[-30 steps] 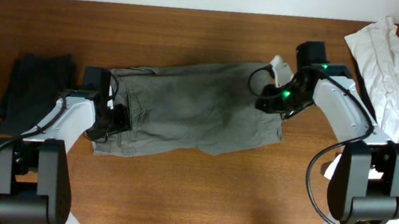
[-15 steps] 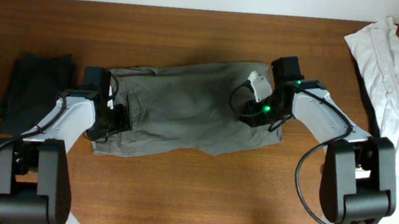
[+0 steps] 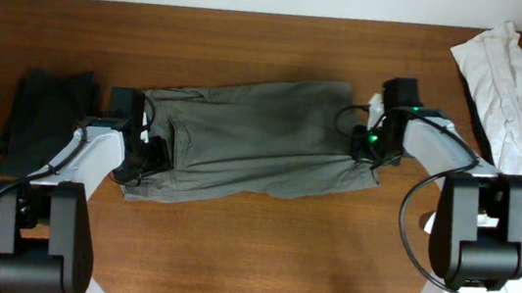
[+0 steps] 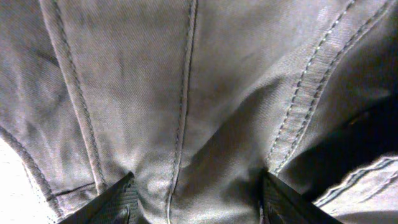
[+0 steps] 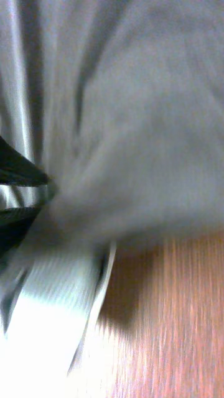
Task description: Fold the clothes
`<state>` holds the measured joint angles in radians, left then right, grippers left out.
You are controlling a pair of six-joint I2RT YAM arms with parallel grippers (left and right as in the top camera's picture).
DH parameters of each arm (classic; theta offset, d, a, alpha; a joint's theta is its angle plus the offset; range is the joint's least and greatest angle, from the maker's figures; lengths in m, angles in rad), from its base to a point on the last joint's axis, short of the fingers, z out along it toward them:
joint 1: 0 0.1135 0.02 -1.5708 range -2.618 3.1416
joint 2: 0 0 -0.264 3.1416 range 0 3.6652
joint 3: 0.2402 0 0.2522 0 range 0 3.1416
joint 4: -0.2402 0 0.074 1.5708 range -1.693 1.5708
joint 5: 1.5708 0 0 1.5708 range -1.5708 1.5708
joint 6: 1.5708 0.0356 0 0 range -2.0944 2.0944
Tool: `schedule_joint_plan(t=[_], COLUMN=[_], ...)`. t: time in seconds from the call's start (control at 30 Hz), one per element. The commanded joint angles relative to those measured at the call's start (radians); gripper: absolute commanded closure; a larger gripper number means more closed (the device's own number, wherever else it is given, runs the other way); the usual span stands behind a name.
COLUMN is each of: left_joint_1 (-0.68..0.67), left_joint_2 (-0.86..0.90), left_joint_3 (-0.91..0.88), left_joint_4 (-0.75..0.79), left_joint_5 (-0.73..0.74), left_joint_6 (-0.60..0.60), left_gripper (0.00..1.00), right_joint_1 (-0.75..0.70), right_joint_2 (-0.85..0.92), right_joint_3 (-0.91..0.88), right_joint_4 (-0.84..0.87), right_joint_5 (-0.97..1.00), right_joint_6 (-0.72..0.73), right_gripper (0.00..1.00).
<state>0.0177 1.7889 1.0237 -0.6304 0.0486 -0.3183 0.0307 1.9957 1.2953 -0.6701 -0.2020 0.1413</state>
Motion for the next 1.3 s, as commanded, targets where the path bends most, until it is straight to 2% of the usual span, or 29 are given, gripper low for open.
schedule_joint_plan(t=[0.0,0.5,0.67,0.9,1.0,1.27], left_joint_1=[0.013,0.013,0.013,0.013,0.014,0.056], left_joint_2=[0.062,0.060,0.013,-0.157,-0.216,-0.181], left_joint_3=[-0.041,-0.039,-0.010,0.002,0.002,0.002], left_joint_4=[-0.002,-0.019,-0.071,-0.109,-0.135,-0.087], left_joint_5=[-0.064,-0.064,-0.064,-0.066,-0.108,-0.142], left_joint_6=[-0.010,-0.010,-0.002,-0.002,-0.002,-0.002], left_gripper=[0.37,0.36,0.30,0.21,0.01,0.01], right_joint_1=[-0.084,-0.084,-0.084,-0.084,-0.085,-0.085], right_joint_2=[0.031,0.031,0.031,0.031,0.031,0.031], right_joint_3=[-0.018,-0.018,-0.018,-0.018,-0.018,-0.018], right_joint_4=[-0.027,-0.030,-0.032,-0.033,-0.037,-0.047], right_joint_5=[0.237,0.237,0.237,0.237,0.237,0.237], right_joint_6=[0.033,0.032,0.033,0.032,0.032,0.032], right_gripper=[0.83,0.83,0.83,0.82,0.83,0.82])
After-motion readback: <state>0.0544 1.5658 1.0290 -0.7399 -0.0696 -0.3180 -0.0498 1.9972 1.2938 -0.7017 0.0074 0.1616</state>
